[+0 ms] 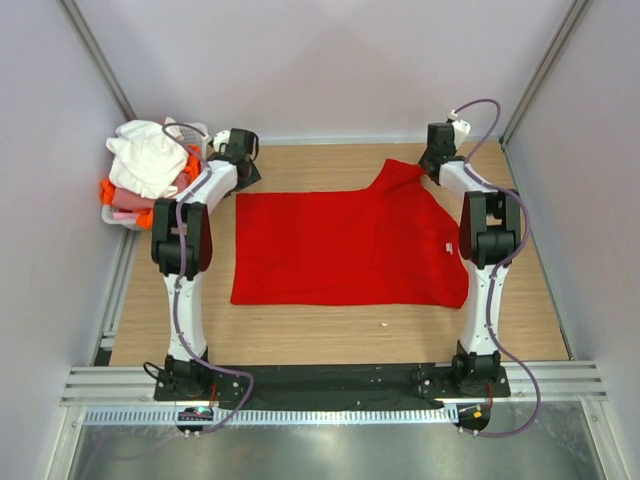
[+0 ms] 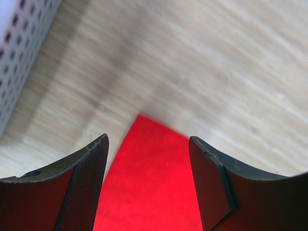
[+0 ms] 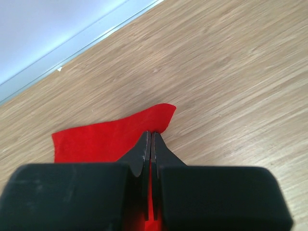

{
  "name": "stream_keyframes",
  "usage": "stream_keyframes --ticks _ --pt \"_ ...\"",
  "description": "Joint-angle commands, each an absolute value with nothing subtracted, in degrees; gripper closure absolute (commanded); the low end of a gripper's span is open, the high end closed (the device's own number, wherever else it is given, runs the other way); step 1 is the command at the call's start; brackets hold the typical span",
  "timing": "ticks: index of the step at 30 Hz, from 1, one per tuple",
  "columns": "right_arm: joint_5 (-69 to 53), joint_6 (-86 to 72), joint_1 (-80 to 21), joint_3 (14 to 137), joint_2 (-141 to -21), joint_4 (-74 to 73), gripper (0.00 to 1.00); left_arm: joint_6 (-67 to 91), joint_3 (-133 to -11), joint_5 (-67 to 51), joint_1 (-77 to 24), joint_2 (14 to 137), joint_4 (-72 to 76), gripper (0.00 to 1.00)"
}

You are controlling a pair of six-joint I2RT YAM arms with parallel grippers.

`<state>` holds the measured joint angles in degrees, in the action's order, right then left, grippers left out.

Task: Fold and stack the t-shirts
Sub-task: Fold the tshirt

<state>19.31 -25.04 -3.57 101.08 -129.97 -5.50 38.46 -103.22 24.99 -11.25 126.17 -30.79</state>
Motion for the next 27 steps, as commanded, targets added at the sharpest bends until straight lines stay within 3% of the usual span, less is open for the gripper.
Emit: stream_keyframes --ticks 1,7,23,25,27 --pt "21.0 -26.2 -3.5 100.8 -124.4 -1.8 0.99 36.9 -110.4 23.6 -10.0 128.8 -32.7 0.31" --pt "19.9 -26.5 -3.5 101.4 -124.9 -2.0 0.98 36.9 -119.0 22.8 -9.9 135.1 -37.0 0.33" --pt "19.2 -27.0 -3.3 101.8 -125.2 -3.0 0.98 41.0 -111.0 21.4 -9.8 135.3 -34.7 0.37" --pt "18.9 -27.0 -3.3 101.8 -125.2 -3.0 0.98 41.0 -111.4 21.0 -9.8 136.1 -34.6 0.39" --pt "18.5 -27.1 -3.3 101.8 -125.3 -3.0 0.98 41.0 -111.7 20.5 -9.7 136.8 -34.5 0.48"
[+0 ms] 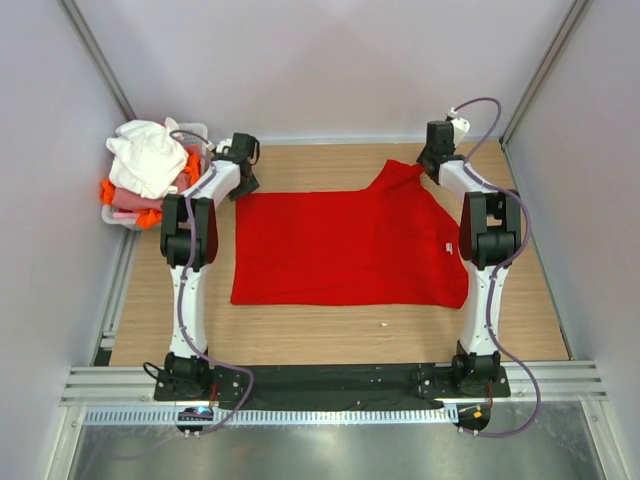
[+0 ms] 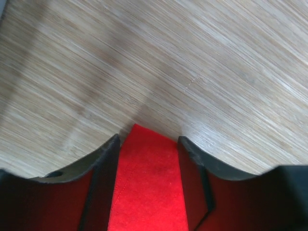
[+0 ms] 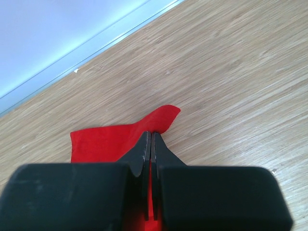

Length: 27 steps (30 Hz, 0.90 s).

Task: Fold and stack the t-shirts
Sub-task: Fold the tshirt

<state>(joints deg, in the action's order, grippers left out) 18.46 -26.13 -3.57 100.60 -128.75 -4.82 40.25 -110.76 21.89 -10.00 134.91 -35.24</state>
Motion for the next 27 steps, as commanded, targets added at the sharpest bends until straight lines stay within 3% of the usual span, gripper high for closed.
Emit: stream_keyframes --ticks 1,9,14,21,27 --pt "18.5 -27.1 -3.3 101.8 -125.2 -3.0 0.99 40.9 -112.1 20.4 -9.7 137.1 -34.5 0.53" --pt "13.5 -26.1 -3.3 100.7 -124.4 -0.6 0.98 39.9 -111.9 19.6 -9.7 136.8 -34.5 1.0" --pt "5.0 -22.9 -4.7 99.9 -122.1 3.7 0.99 40.3 -110.6 17.4 -9.8 134.2 -36.6 1.0" --pt "2.7 -17.1 -7.8 97.7 -116.3 0.4 0.99 37.2 -107.8 14.7 -11.2 127.6 -38.8 1.0" --pt "3.6 -14.9 -9.1 88.7 -103.5 -4.4 0.98 37.6 -100.6 11.0 -11.2 120.9 -37.5 1.0"
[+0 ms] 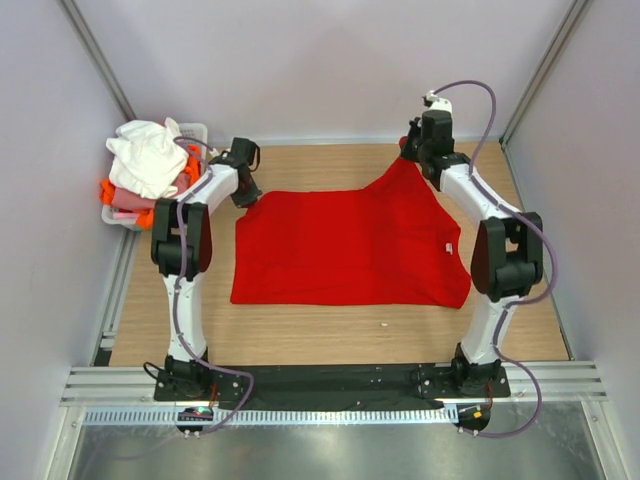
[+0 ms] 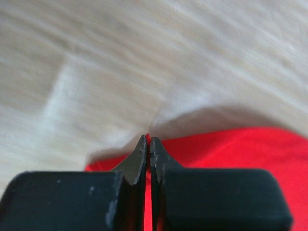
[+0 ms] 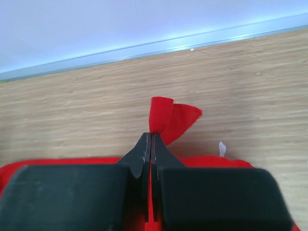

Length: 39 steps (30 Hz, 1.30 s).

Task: Fold and stack the t-shirts
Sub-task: Fold the tshirt

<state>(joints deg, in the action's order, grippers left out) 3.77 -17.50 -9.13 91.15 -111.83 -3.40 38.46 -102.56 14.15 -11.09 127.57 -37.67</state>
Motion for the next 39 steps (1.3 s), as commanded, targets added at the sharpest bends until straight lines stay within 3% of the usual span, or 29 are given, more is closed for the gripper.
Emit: stream_keyframes --ticks 1,9,16,24,39 --pt "4.5 -14.5 -9.7 87.7 -102.0 -5.3 0.99 37.6 -99.6 10.5 -11.2 120.1 -37.3 1.0" --pt "8.9 -13.8 -11.6 74.0 -86.9 -9.4 0.98 36.5 -88.5 12.2 -11.2 112.2 -35.3 1.0" --pt "12.0 -13.6 -11.6 65.0 -77.4 -10.7 0.99 33.1 -86.7 15.4 -11.1 110.0 -36.8 1.0" --pt "20.5 -13.6 -11.5 61.8 -73.1 -13.6 0.99 31.1 -89.0 19.8 -10.1 109.1 -40.1 1.0" --pt "28.7 -17.1 -11.4 55.2 -65.7 -16.6 0.98 31.2 -87.7 16.9 -10.8 108.5 -40.4 1.0"
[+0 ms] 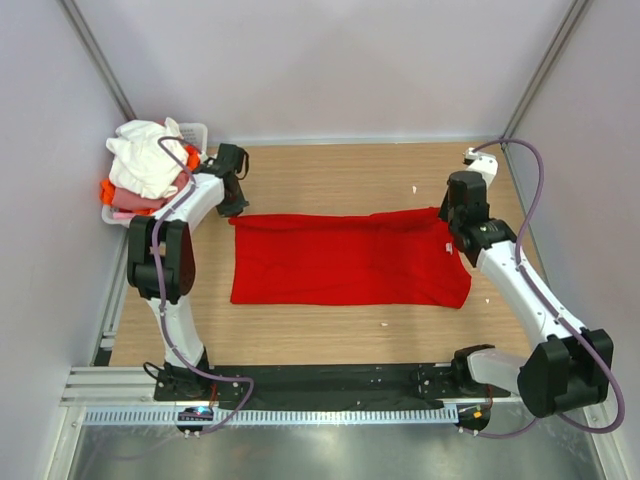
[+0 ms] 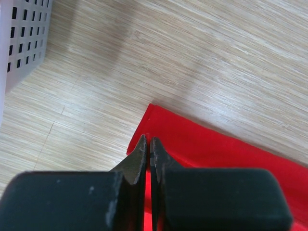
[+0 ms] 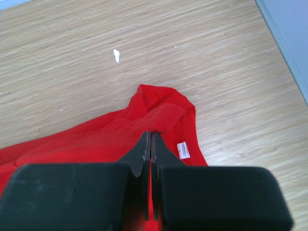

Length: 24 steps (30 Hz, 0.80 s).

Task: Fold and stack the t-shirts
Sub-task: Fold the tshirt

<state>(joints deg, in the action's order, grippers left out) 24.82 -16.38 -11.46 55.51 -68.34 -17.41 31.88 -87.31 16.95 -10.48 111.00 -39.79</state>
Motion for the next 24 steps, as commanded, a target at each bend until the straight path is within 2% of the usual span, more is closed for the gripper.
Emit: stream_keyframes --ticks 1,8,15,16,17,18,19,20,21,22,24 --pt "29.2 -17.1 -11.4 55.0 -65.4 -16.8 0.99 31.3 -87.5 16.8 -11.0 108.5 -40.3 1.0" --pt "31.5 -17.6 -10.9 55.0 -64.3 -18.1 0.99 31.4 -85.9 18.0 -11.7 106.9 -41.0 1.0" --pt "35.2 -25.4 -10.9 52.1 -60.7 -25.0 0.99 32.9 -79.4 19.4 -11.7 101.0 -43.4 1.0" --pt "35.9 -28.4 -10.9 50.3 -60.0 -25.7 0.94 33.5 -77.0 19.9 -11.7 100.2 -44.0 0.96" --pt "36.2 -30.1 -10.8 49.5 -59.7 -26.7 0.8 35.1 -75.9 20.2 -11.8 99.3 -44.6 0.86" --pt "36.3 -31.8 -10.9 47.4 -59.4 -28.8 0.65 35.9 -74.5 20.6 -11.7 97.3 -45.6 0.69" --pt "36.4 -33.4 -10.8 46.2 -59.2 -29.4 0.37 36.8 -73.3 21.9 -11.7 96.2 -46.1 0.61" --pt "37.1 -36.4 -10.8 45.3 -58.8 -30.2 0.24 37.8 -70.7 22.2 -11.7 94.8 -46.3 0.48" --pt "37.4 -37.8 -10.8 44.4 -58.5 -31.3 0.17 38.7 -69.4 22.0 -11.8 91.7 -45.8 0.28" --pt "37.5 -38.2 -10.8 43.3 -58.4 -31.1 0.12 39.0 -68.5 21.5 -11.7 90.3 -45.6 0.12" --pt "38.8 -39.4 -10.7 43.8 -58.3 -32.2 0.09 39.5 -67.2 20.8 -11.8 87.6 -45.2 0.0"
